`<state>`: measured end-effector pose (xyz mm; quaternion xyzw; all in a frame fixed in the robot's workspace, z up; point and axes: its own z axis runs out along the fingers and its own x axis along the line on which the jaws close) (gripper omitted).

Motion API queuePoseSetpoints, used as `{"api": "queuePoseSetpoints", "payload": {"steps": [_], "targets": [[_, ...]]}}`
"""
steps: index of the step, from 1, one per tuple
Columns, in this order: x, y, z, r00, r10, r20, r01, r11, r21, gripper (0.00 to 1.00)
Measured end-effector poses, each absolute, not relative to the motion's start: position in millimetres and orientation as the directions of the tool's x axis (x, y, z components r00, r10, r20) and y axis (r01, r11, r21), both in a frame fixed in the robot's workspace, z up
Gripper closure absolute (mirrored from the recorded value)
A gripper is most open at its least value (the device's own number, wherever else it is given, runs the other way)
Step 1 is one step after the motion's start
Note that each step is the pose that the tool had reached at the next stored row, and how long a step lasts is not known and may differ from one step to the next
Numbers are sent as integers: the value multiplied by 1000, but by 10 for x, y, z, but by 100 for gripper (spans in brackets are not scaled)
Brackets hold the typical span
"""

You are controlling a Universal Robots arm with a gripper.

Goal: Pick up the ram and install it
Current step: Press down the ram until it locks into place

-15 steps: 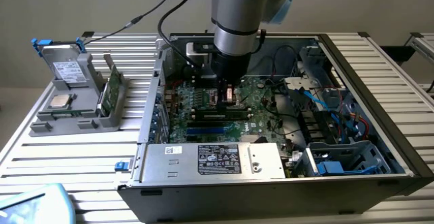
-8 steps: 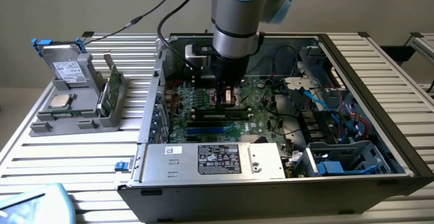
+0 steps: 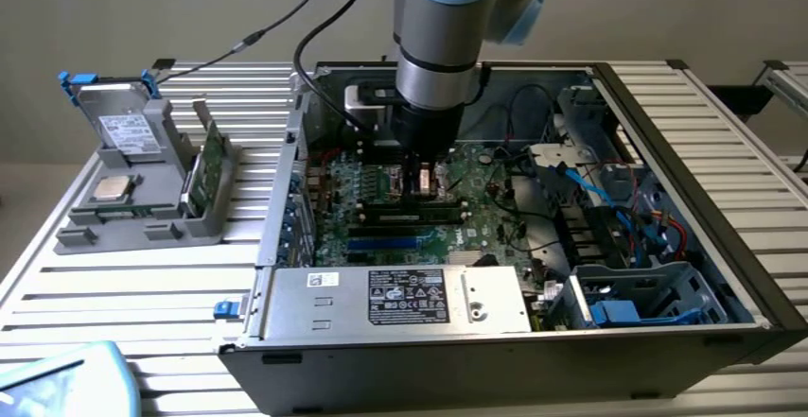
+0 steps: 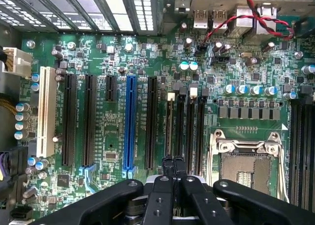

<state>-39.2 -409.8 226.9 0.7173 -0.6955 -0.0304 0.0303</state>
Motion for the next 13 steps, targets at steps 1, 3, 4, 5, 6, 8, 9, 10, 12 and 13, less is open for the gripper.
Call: {"api": "queuePoseSetpoints", "payload": {"steps": [1, 3, 4, 5, 6, 8, 9, 10, 12, 13], "targets": [[-393, -4099, 2314, 31, -1000, -1, -996, -31, 86, 89], [-389, -4107, 2413, 31, -1000, 1, -996, -31, 88, 89], [-384, -4108, 2450, 31, -1000, 1, -996, -31, 89, 89], [-372, -4116, 2476, 31, -1000, 1, -995, -31, 90, 89], [-356, -4127, 2493, 31, -1000, 0, -995, -31, 90, 89], [-319, -4146, 2501, 32, -999, -2, -995, -32, 90, 89], [-306, -4152, 2501, 32, -999, -3, -995, -32, 90, 89], [-295, -4158, 2501, 32, -999, -5, -995, -32, 90, 89], [-290, -4163, 2501, 32, -999, -6, -995, -33, 90, 89], [-290, -4163, 2501, 32, -999, -6, -995, -33, 90, 89]]}}
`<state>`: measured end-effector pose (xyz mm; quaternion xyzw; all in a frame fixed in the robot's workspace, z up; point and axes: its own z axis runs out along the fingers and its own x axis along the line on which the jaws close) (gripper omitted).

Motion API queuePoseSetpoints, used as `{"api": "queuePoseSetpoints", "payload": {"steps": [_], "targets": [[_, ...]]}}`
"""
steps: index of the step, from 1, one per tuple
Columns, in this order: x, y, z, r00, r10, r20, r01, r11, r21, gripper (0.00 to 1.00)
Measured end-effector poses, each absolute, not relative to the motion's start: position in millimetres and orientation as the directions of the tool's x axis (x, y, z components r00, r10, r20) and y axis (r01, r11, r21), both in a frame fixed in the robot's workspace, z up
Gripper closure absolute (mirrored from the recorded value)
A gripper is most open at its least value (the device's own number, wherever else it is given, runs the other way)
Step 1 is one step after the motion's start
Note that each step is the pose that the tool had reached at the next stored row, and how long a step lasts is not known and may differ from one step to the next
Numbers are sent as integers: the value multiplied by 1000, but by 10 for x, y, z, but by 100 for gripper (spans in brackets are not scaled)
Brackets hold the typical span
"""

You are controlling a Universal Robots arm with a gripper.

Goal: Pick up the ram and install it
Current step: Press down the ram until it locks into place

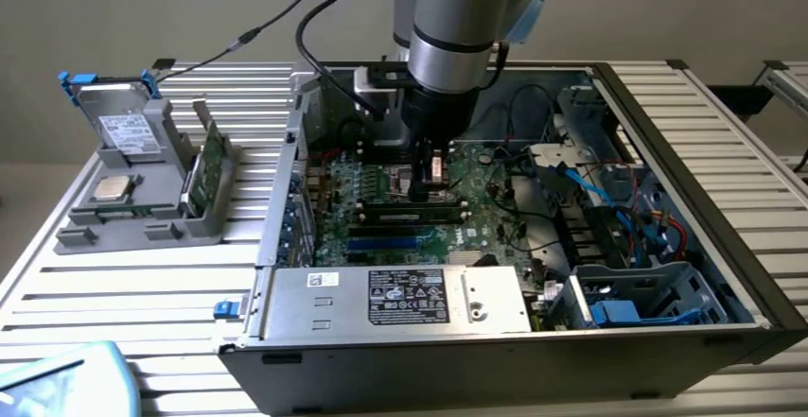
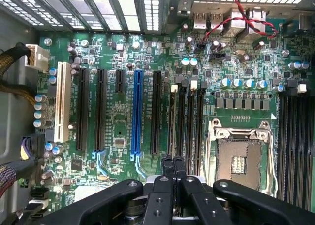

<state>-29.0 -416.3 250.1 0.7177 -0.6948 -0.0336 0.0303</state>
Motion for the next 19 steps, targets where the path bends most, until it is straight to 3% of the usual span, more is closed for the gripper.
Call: {"api": "queuePoseSetpoints", "payload": {"steps": [19], "targets": [[-290, -4163, 2501, -11, -1000, -6, -996, 11, 89, 89]]}}
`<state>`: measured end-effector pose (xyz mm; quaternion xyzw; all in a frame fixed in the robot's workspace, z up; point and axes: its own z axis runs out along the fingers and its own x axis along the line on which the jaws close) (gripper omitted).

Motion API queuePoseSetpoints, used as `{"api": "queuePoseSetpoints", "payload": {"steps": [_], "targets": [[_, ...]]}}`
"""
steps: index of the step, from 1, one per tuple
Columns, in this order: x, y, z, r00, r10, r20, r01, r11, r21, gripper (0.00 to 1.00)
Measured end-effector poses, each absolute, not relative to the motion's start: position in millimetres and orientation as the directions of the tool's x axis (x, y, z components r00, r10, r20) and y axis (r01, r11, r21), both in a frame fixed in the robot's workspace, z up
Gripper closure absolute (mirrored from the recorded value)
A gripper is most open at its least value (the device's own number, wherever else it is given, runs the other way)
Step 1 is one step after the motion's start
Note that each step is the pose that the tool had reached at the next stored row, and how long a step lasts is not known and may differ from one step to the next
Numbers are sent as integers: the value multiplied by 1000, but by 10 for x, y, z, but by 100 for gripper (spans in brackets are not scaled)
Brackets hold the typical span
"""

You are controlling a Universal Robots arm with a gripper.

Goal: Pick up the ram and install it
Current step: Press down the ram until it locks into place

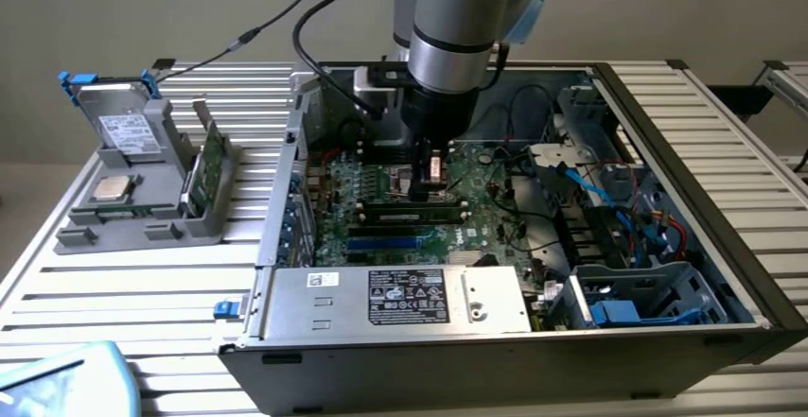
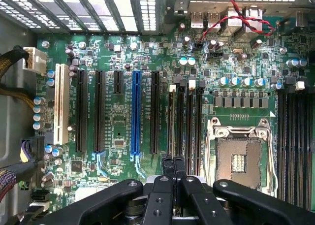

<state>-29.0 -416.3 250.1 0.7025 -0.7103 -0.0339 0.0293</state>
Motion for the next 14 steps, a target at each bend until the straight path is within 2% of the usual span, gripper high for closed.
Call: {"api": "queuePoseSetpoints", "payload": {"steps": [14], "targets": [[-290, -4163, 2501, -207, -978, -6, -974, 206, 89, 89]]}}
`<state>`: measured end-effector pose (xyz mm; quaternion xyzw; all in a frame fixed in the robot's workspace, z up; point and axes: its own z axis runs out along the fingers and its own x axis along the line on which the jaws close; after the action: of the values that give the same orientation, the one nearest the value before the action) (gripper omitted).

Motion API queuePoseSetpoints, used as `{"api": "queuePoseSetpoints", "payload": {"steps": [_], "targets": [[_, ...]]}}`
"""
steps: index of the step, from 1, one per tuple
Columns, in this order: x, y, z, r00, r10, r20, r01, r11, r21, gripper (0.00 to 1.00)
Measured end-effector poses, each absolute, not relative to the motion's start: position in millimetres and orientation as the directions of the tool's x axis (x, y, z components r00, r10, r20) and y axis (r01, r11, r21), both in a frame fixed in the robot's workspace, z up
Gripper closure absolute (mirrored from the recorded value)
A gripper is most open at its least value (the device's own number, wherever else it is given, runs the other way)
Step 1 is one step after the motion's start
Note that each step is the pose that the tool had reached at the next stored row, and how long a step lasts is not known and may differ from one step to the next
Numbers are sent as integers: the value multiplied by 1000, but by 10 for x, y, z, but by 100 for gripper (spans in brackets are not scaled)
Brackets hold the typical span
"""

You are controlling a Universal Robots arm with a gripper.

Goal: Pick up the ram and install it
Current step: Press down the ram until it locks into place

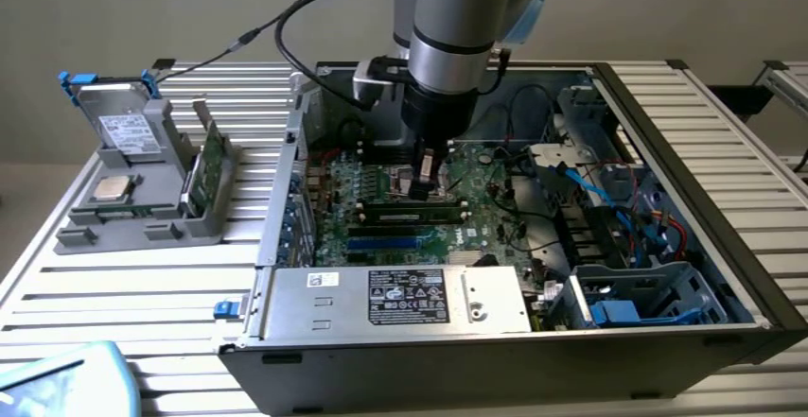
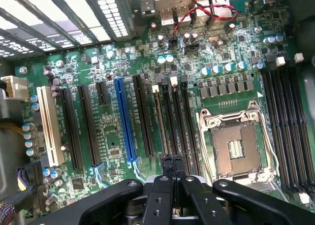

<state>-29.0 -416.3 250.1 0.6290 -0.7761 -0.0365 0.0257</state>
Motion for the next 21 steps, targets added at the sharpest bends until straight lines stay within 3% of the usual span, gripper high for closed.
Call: {"api": "queuePoseSetpoints", "payload": {"steps": [7, 21], "targets": [[-289, -4163, 2500, -296, -955, 0, -952, 295, 88, 89], [-290, -4163, 2481, -426, -904, 42, -902, 428, 57, 89]]}}
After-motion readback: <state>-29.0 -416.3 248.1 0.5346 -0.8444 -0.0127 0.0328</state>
